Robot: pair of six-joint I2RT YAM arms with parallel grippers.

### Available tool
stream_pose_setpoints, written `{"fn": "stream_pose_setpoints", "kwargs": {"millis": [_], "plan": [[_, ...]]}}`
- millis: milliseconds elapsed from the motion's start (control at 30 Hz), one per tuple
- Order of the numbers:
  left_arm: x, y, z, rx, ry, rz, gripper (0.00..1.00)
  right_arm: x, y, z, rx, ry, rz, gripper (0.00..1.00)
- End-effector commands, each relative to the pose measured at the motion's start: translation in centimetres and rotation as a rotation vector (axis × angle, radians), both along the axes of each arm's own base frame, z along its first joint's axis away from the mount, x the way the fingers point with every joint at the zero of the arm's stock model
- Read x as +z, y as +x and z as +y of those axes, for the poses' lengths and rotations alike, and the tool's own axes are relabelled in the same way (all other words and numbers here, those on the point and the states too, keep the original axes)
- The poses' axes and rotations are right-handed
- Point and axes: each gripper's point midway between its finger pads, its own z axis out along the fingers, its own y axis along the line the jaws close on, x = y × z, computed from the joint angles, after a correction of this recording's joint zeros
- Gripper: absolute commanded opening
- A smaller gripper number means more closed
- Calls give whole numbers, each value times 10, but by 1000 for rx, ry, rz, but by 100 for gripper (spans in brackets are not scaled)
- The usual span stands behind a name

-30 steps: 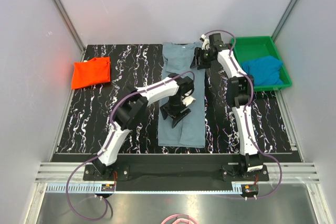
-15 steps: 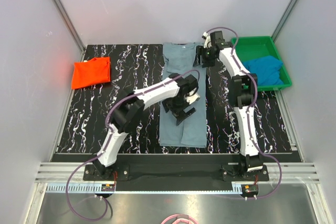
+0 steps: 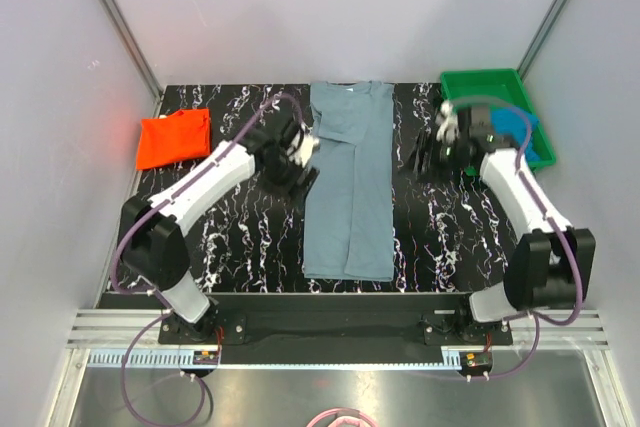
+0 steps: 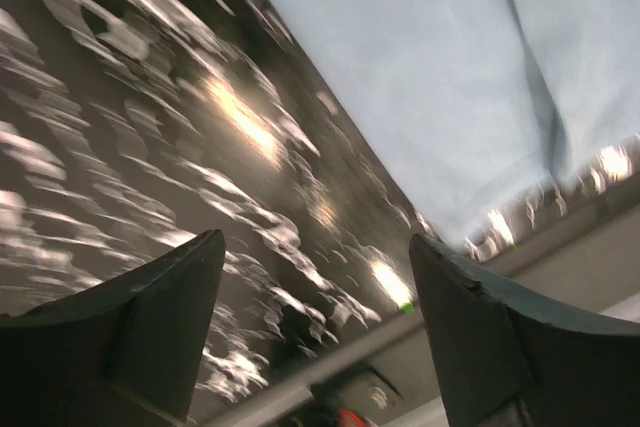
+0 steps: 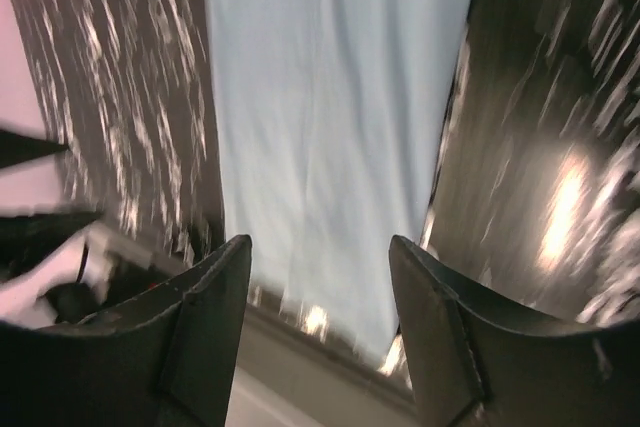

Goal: Fold and stack the t-shirts
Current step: Fold the tshirt

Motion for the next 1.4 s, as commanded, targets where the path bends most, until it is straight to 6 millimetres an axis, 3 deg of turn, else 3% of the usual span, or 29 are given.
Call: {"fn": "stream_pose_setpoints", "kwargs": {"millis": [0,100,233,400,567,1067,1367], "plan": [[-27,-53,-12,-24,-81,192,78,-56,-91,22,4,193,353,64],[-30,-75,-11,-3,-162,273,79,-71,-136,26,-10,263,461,64],[-44,-84,-5,102,-243,386,78,-82,-166,26,-21,282,515,62],[-59,-97,-19,141,-355,539,72,-96,-176,28,-61,296,616,61],[-73,-98,-27,165,-357,623,71,-114,-180,23,-88,236,687,59],[-98,-111,-30,240,-328,747,69,-138,-187,18,-99,154,813,56],[-111,-118,-45,198,-263,769,66,-155,-189,20,-113,149,871,54]]}}
